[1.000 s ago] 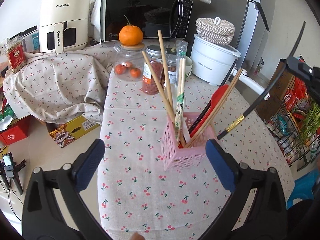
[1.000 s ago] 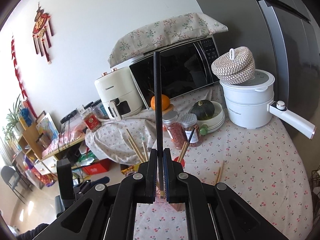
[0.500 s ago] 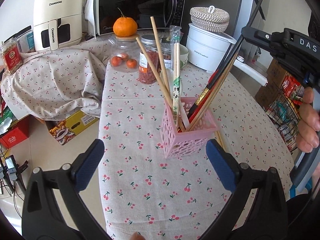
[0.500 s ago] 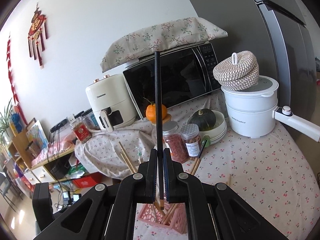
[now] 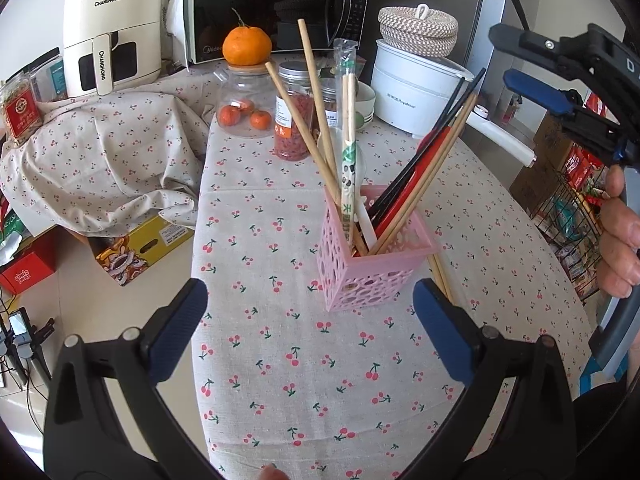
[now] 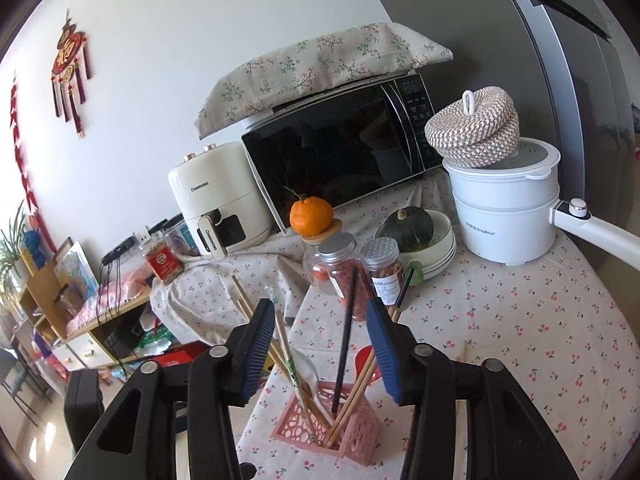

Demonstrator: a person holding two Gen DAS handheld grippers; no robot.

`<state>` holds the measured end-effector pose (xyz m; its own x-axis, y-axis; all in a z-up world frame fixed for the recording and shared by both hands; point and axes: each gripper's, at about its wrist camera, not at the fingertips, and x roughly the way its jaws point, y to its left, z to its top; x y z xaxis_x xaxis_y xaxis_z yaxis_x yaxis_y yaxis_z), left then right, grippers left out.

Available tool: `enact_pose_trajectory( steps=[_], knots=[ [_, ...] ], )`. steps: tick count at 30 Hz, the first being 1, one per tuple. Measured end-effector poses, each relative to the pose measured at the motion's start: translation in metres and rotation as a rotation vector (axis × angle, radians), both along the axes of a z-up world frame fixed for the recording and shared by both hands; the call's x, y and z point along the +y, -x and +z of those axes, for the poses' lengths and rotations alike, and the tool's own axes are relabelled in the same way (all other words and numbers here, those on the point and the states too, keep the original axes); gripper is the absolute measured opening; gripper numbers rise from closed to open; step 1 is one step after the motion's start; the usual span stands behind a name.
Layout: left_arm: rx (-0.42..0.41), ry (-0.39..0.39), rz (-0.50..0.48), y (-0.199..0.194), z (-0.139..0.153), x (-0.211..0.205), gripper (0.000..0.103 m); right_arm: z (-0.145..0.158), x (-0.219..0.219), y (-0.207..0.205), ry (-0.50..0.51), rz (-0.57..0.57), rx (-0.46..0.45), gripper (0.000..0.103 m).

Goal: Organize utensils
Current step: 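Move the right tool to a loose wooden chopstick and close on it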

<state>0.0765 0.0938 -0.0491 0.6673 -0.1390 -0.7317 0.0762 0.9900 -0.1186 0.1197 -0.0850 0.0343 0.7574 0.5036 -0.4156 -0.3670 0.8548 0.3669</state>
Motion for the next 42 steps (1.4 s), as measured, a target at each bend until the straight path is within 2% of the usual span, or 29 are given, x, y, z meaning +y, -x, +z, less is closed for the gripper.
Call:
enact_pose_trajectory(
  steps=[6, 12, 17, 31, 42],
  knots=[
    [0.031, 0.031, 0.003, -0.003, -0.003, -0.005, 0.102, 0.014, -0.036, 0.014, 0.002, -0.042, -0.038, 0.074],
    [0.045, 0.029, 0.011, -0.003, -0.005, -0.011, 0.102, -0.004, -0.068, 0.01, 0.074, -0.106, 0.01, 0.084],
    [0.061, 0.019, 0.008, -0.004, -0.008, -0.017, 0.102, -0.034, -0.078, -0.004, 0.169, -0.135, 0.105, 0.086],
    [0.179, -0.054, 0.016, -0.016, -0.028, -0.028, 0.102, -0.14, -0.066, -0.051, 0.365, -0.158, 0.533, 0.086],
    [0.2, -0.052, -0.015, -0.018, -0.031, -0.034, 0.102, -0.182, -0.053, -0.078, 0.436, -0.185, 0.626, 0.086]
  ],
)
